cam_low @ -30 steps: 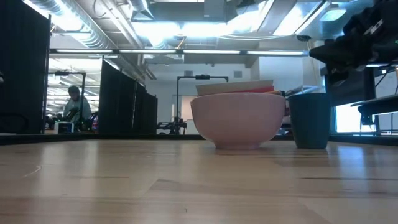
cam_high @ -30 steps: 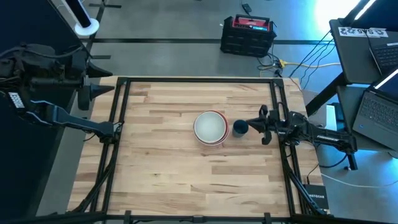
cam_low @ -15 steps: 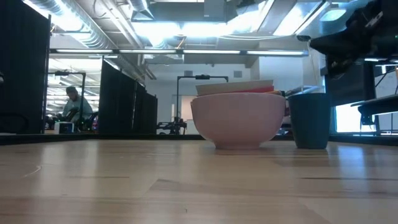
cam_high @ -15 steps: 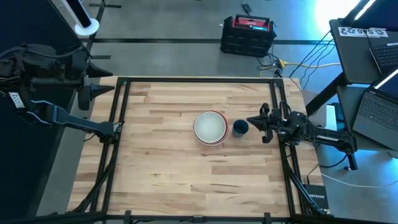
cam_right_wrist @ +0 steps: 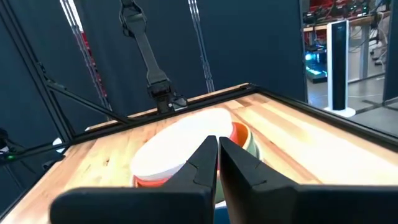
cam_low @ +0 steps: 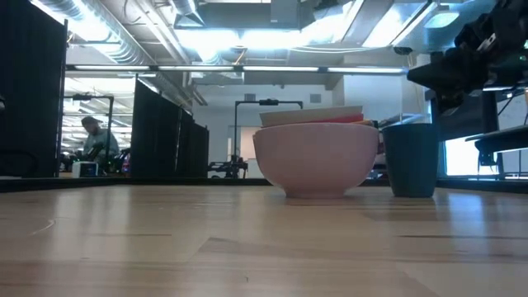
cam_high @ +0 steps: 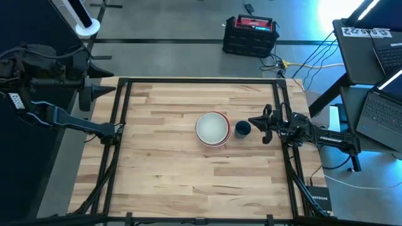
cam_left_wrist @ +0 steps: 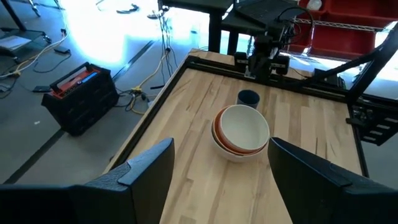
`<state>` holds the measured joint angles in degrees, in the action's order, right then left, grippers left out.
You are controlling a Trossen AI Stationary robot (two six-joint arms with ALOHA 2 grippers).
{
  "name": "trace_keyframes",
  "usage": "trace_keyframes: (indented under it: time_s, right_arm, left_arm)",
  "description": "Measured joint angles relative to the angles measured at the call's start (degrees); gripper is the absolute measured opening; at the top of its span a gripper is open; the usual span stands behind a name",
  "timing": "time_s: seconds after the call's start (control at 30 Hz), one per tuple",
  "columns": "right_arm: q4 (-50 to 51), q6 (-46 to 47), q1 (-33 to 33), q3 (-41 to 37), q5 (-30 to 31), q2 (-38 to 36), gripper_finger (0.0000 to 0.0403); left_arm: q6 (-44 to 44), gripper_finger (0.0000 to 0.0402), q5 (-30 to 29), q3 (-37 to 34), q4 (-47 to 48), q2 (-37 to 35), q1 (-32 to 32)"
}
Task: Nest bowls inside each other
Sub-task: Return to Home Position
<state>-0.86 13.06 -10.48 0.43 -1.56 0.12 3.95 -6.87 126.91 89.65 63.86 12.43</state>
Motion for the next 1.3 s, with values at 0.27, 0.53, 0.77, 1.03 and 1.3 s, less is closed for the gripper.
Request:
trace_keyframes:
  time_s: [0.27,0.53,0.77,1.03,1.3]
  right_arm:
    - [0.12,-1.48,0.00,-0.01,0.50,0.00,0.0000]
    - [0.16,-1.27,0.00,-0.02,0.50,0.00,0.0000]
    - [0.17,-1.18,0.00,-0.02,0.52,0.00,0.0000]
    - [0.17,-1.13,1.47,-0.02,0.77,0.00,0.0000]
    - [0.17,-1.14,6.90,-0.02,0.75,0.00,0.0000]
  left_arm:
    - [-0.63,0.0243,-0.01,0.00,-0.04,0.00,0.00]
    - [-1.40,0.0243,-0.02,0.00,-0.17,0.00,0.00]
    - [-0.92,0.0243,-0.02,0.00,-0.22,0.02,0.00]
    - [0.45,0.0243,-0.02,0.00,-0.27,0.02,0.00]
    - [0.41,0.0243,-0.01,0.00,-0.78,-0.16,0.00]
